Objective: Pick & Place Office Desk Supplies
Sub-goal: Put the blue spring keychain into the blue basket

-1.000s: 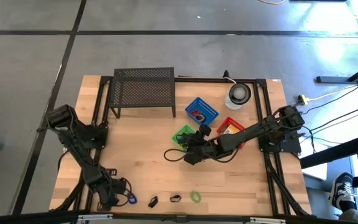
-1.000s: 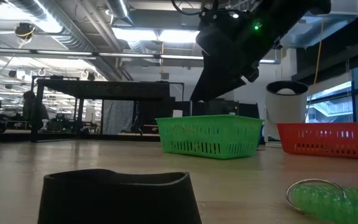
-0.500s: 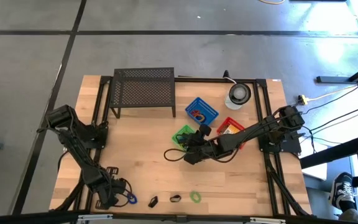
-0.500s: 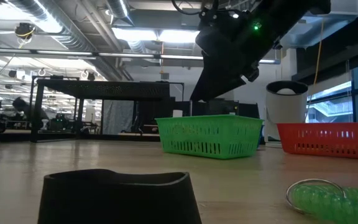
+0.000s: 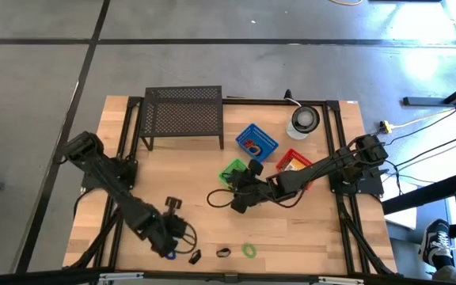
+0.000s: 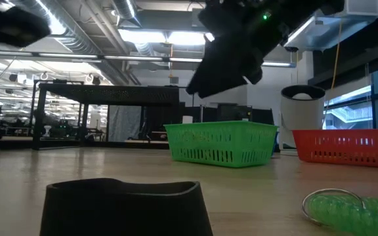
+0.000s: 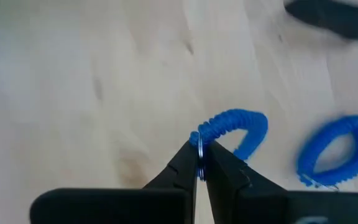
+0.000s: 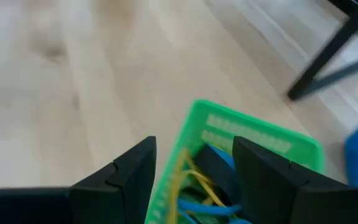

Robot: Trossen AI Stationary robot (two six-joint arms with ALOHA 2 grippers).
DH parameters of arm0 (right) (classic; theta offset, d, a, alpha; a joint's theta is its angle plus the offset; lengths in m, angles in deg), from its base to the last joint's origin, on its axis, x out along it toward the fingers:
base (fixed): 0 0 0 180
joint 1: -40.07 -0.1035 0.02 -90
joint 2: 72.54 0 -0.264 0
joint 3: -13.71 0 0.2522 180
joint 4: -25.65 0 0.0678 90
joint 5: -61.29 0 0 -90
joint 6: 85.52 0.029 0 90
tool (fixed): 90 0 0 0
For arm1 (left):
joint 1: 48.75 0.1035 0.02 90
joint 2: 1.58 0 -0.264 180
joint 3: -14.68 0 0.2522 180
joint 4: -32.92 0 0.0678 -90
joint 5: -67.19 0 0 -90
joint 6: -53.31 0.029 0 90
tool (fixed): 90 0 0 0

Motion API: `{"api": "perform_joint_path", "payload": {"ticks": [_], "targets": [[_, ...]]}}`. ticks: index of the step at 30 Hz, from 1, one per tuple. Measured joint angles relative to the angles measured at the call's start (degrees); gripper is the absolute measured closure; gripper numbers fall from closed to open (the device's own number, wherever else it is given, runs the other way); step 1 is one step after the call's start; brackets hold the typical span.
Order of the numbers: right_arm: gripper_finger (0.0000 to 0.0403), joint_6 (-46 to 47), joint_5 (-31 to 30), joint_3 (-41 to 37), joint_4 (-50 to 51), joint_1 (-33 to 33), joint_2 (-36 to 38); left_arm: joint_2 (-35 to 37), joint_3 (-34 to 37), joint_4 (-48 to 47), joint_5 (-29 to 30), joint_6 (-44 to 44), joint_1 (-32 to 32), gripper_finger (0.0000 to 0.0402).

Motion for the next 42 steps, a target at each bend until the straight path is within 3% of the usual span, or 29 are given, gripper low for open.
{"api": "perform_joint_path", "payload": {"ticks": [3, 8, 11, 13, 20, 25, 33, 42], "targets": [[0.0191, -2.6, 1.18, 0.0, -2.58, -0.99, 0.01, 4.22, -0.2, -0.56, 5.27, 3.66, 2.97, 0.0389], [0.0203, -5.47, 1.61, 0.0, -4.55, -2.94, 1.2, 16.82, 3.38, 2.15, 26.06, 8.78, 4.78, 0.0389], [0.021, -6.1, 1.53, 0.0, -6.5, -3.86, 2.62, 25.28, 9.38, 11.47, 35.0, 10.74, 5.35, 0.0389], [0.0215, -6.57, 1.08, 0.0, -8.75, -4.24, 3.18, 29.77, 14.9, 21.17, 37.66, 12.43, 6.47, 0.0389], [0.0222, -10.59, 1.15, 0.02, -20.05, -4.54, 3.18, 33.89, 32.1, 60.04, 36.73, 20.8, 13.89, 0.0389], [0.0222, -11.49, 1.16, 0.02, -22.2, -4.8, 3.18, 30.4, 36.77, 81.41, 29.52, 24.56, 19.31, 0.0389], [0.0222, -20.01, 0.78, 0.02, -22.51, -6.04, 3.16, 23.32, 35.32, 87.0, 18.69, 23.26, 23.88, 0.0387], [0.0222, -25.76, -9.18, 0.02, -22.54, -5.88, 3.16, 19.81, 32.96, 86.98, 17.57, 19.65, 26.22, 0.038]]}}
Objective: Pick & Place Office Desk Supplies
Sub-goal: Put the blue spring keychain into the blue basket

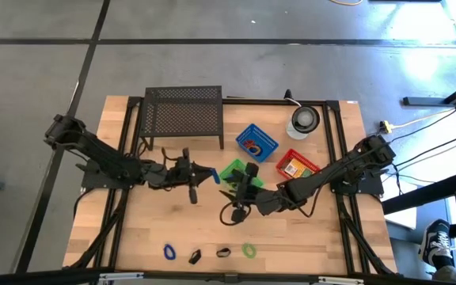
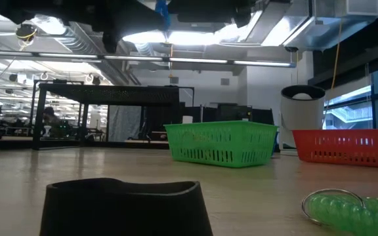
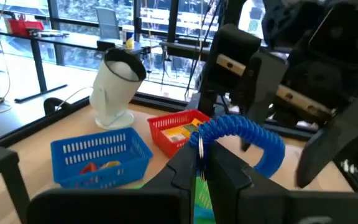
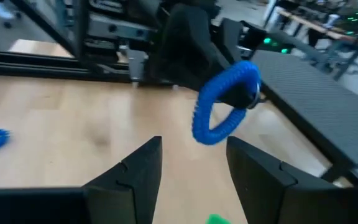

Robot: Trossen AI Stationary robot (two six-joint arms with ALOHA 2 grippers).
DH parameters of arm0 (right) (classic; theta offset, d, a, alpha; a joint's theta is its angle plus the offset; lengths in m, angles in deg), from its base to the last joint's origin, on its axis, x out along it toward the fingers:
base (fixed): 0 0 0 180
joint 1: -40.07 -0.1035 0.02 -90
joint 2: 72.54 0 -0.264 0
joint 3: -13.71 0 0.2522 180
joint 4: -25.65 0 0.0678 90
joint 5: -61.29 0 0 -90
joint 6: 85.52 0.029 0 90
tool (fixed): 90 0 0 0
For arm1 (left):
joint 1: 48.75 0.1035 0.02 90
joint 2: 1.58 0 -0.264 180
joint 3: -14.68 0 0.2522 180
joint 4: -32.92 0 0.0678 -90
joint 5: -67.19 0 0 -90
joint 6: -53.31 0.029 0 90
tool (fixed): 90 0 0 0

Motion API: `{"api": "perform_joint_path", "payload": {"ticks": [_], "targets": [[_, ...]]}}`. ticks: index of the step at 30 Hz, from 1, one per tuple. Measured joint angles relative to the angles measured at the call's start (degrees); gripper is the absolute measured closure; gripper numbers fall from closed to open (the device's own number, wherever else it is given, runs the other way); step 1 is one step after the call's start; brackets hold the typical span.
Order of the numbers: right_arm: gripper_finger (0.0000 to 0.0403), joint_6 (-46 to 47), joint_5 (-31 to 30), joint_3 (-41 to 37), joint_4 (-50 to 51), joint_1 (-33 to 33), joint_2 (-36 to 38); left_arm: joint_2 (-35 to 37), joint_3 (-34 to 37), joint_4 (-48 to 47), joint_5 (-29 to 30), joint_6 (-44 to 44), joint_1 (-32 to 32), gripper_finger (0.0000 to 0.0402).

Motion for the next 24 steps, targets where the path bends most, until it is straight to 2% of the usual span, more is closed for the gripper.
{"api": "perform_joint_path", "payload": {"ticks": [7, 12, 19, 21, 24], "targets": [[0.0222, -0.01, -0.85, 0.0, -2.57, 0.94, 0.0, 0.02, -2.13, 0.06, -0.25, -0.07, 1.79, 0.038], [0.0222, -0.01, -3.54, 0.0, -4.79, 1.79, 0.0, 0.02, -2.24, -0.19, -3.83, 0.34, 2.35, 0.038], [0.0222, 0.21, -3.28, 0.0, -5.99, 2.91, 0.0, 0.02, -2.23, -0.32, -4.34, 0.38, 2.33, 0.038], [0.0222, 0.24, -2.27, 0.0, -5.96, 3.23, 0.0, 0.02, -2.22, -0.35, -4.34, 0.39, 2.32, 0.038], [0.0222, 0.25, 2.33, 0.0, -5.51, 3.91, 0.0, 0.02, -2.25, -0.45, -4.37, 0.39, 2.3, 0.038]]}}
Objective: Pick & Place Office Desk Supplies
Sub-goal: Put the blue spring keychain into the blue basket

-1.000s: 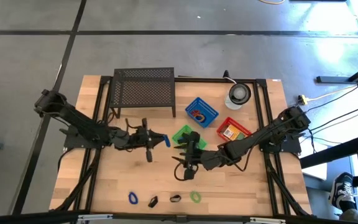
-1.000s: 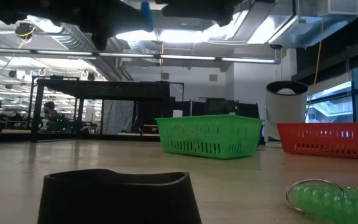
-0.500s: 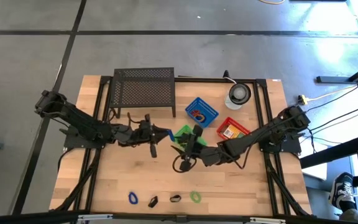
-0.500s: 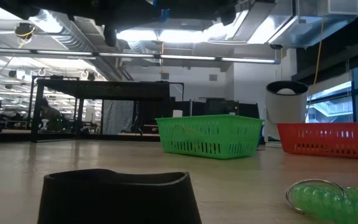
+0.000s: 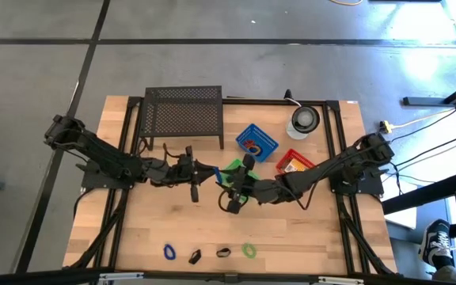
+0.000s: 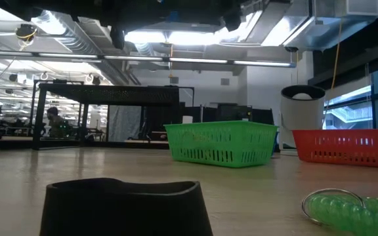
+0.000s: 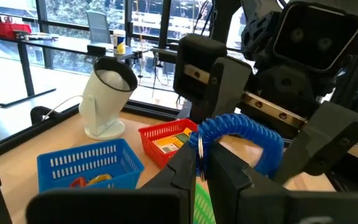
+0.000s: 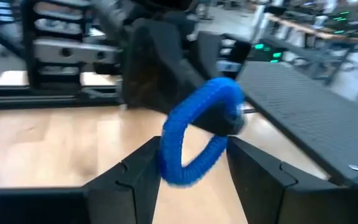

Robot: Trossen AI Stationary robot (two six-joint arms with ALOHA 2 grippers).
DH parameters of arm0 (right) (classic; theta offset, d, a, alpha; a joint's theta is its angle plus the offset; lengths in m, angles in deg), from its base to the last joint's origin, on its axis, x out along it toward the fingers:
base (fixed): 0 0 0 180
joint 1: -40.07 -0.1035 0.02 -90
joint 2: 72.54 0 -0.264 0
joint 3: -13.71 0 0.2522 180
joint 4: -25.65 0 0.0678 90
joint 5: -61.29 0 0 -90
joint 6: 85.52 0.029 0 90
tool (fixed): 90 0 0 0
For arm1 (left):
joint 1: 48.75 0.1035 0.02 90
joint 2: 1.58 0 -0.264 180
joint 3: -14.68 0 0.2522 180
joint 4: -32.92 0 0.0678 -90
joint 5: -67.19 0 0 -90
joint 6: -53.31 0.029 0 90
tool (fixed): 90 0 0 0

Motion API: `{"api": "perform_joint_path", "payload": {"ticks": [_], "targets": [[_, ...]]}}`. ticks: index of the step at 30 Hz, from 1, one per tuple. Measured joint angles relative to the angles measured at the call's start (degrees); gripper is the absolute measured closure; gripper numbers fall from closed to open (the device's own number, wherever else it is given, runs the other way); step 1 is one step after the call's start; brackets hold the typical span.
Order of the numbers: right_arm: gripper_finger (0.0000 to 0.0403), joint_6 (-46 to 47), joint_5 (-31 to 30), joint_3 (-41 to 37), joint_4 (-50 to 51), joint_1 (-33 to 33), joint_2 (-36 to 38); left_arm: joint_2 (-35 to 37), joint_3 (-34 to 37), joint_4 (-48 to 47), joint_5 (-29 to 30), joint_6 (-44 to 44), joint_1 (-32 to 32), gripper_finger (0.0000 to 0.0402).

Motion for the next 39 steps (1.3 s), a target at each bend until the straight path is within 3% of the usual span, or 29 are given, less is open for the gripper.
{"api": "perform_joint_path", "payload": {"ticks": [4, 14, 19, 25, 28, 32, 39], "targets": [[0.0222, 0.12, 4.78, 0.0, 0.08, 1.06, 0.0, 0.04, 0.02, -0.03, -0.02, 0.02, -0.02, 0.038], [0.0232, 6.14, 5.1, 0.0, 0.08, 2.22, 0.0, 0.04, 0.0, 0.02, -1.28, 0.15, -0.04, 0.0379], [0.0283, 6.14, 4.82, -0.02, 0.16, 2.24, 0.0, 0.04, 0.0, 0.02, -1.7, 0.13, -0.07, 0.0379], [0.038, 6.14, 4.82, -0.02, 0.84, 2.26, 0.0, 0.04, 0.0, -0.03, -2.89, 0.14, -0.09, 0.0379], [0.0384, 6.14, 4.59, -0.02, 1.46, 2.24, 0.0, 0.04, 0.0, -0.06, -3.03, 0.12, -0.25, 0.0377], [0.0366, 6.13, 2.27, -0.02, 5.04, 2.24, 0.53, 0.04, 0.0, -0.1, -2.13, 0.07, -1.27, 0.0355], [0.038, 11.42, 1.79, -0.02, 18.48, 3.87, 6.11, 0.04, 0.0, -0.07, -1.57, 0.12, -2.34, 0.0282]]}}
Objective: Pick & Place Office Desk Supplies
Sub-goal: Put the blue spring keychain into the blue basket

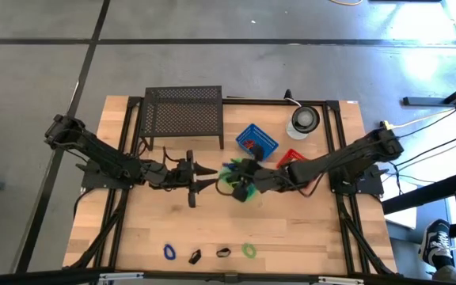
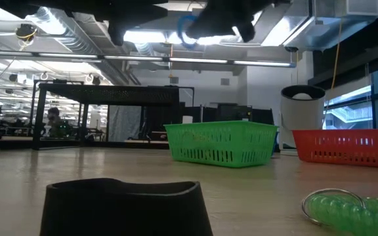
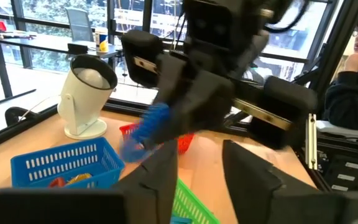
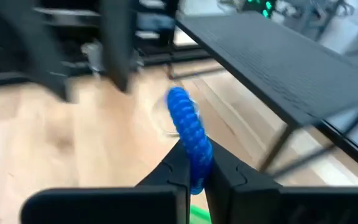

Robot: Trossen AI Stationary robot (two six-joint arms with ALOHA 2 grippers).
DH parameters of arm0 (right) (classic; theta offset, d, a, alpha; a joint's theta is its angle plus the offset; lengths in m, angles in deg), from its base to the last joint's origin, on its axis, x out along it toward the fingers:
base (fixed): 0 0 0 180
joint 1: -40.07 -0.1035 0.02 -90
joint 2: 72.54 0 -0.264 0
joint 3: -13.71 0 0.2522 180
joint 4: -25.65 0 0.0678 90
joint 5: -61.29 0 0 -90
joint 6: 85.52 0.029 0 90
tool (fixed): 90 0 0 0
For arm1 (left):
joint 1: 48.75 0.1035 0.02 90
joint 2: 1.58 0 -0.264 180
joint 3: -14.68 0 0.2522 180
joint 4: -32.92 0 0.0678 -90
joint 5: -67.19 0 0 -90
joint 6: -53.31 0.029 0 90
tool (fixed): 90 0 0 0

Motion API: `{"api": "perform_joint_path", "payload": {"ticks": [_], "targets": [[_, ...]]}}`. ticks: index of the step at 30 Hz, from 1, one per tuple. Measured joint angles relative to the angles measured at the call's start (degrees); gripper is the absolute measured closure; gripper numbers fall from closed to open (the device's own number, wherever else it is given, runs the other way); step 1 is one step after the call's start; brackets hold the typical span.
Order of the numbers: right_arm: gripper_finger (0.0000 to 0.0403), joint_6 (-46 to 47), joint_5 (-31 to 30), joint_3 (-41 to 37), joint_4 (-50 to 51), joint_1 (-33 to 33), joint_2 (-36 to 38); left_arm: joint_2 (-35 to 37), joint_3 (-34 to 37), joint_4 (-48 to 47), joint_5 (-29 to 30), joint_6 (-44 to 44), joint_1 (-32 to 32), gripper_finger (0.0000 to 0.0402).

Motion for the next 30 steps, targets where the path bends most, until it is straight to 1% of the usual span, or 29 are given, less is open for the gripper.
{"api": "perform_joint_path", "payload": {"ticks": [4, 7, 10, 12, 16, 20, 24, 30], "targets": [[0.0378, 3.79, -0.06, 0.02, 9.51, 2.16, 4.0, 0.0, 0.0, -0.14, 0.06, 0.01, 0.02, 0.0248], [0.0377, 6.98, -1.14, 0.02, 16.74, 4.72, 6.22, 0.0, 0.0, -0.14, 0.07, 0.01, 0.02, 0.0233], [0.0376, 10.62, -1.36, 0.02, 23.56, 8.15, 7.33, 0.0, 0.0, -0.17, 0.11, 0.01, 0.02, 0.0227], [0.0376, 13.66, -0.05, 0.0, 28.11, 10.83, 7.22, 0.0, 0.0, -0.17, 0.11, 0.01, 0.02, 0.0227], [0.0376, 19.63, 1.22, -0.03, 35.06, 16.18, 4.7, 0.0, 0.0, -0.14, 0.13, 0.01, 0.02, 0.0228], [0.0376, 23.29, 1.91, -0.04, 36.83, 20.03, 0.99, 0.0, 0.0, -0.31, 0.15, 0.01, 0.02, 0.023], [0.0376, 23.56, 5.3, -0.04, 36.66, 21.9, -3.0, 0.0, 0.0, -0.36, 0.15, 0.02, 0.02, 0.0228], [0.0376, 23.7, 8.05, -0.04, 36.54, 23.77, -7.35, 0.0, 0.0, -0.36, 0.15, 0.03, 0.02, 0.0229]]}}
